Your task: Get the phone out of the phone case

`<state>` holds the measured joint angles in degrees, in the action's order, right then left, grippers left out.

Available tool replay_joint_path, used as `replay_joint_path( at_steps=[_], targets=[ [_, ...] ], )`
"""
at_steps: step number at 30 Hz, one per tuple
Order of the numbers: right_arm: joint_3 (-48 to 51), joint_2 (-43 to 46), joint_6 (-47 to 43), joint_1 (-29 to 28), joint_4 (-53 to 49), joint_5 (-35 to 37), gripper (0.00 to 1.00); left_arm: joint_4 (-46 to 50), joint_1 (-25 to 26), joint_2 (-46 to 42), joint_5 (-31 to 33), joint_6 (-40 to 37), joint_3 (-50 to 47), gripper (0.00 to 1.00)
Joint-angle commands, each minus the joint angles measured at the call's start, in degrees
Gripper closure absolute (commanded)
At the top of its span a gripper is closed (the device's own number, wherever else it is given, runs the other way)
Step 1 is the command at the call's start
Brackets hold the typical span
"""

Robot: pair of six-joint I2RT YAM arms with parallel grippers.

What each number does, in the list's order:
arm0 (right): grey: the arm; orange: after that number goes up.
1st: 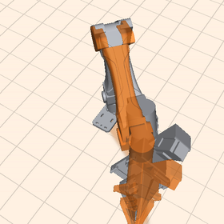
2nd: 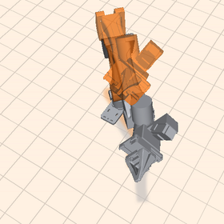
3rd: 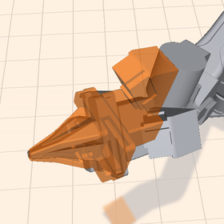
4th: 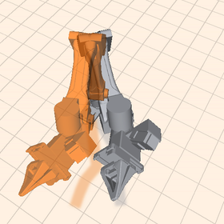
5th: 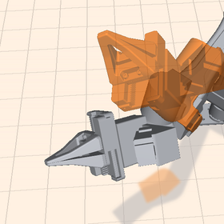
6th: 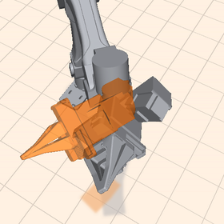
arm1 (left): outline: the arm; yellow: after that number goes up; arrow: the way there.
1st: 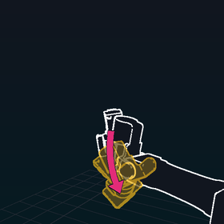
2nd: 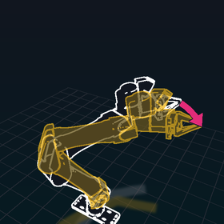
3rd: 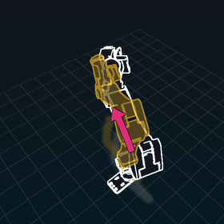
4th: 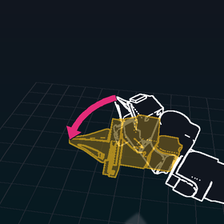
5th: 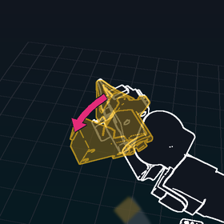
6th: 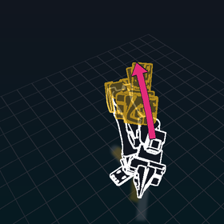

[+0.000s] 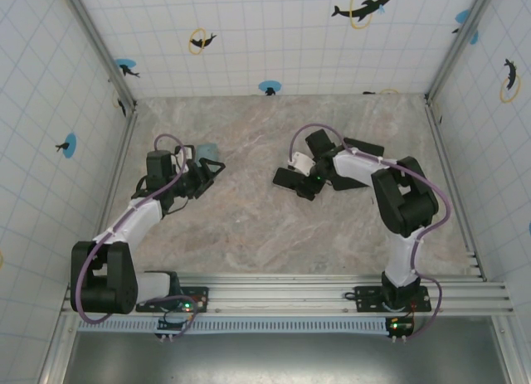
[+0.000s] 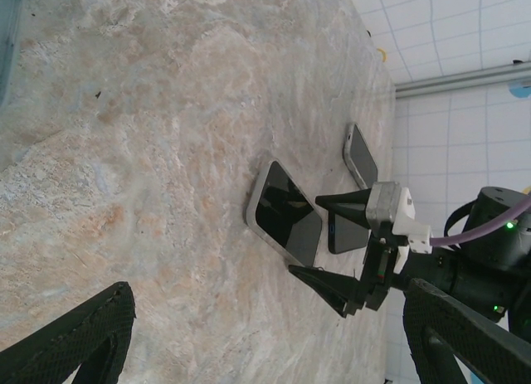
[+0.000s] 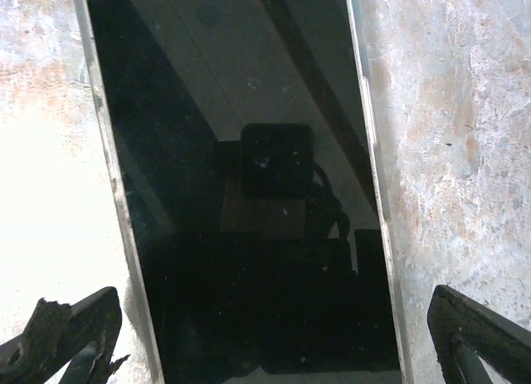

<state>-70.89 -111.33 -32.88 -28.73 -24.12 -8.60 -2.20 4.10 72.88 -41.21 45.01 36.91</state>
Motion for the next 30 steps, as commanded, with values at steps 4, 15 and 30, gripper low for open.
replay_joint_path(
  at_steps=[4, 15, 30],
  targets=[
    [-1.71, -2.04, 0.01, 0.69, -1.27, -1.78, 0.03, 0.69, 0.3, 0.32, -0.84, -1.16, 1.57, 0.15],
    [-0.61, -3.71, -2.98, -0.56, -5.33, 3.79, 0.18, 0.7, 0.39, 0.94, -1.06, -1.07, 2.12, 0.15],
    [1.55, 4.79, 10.7, 0.6, 5.38, -6.82, 0.54, 0.47, 4.84, 2.21, 4.17, 0.54, 5.14, 0.16]
  ],
)
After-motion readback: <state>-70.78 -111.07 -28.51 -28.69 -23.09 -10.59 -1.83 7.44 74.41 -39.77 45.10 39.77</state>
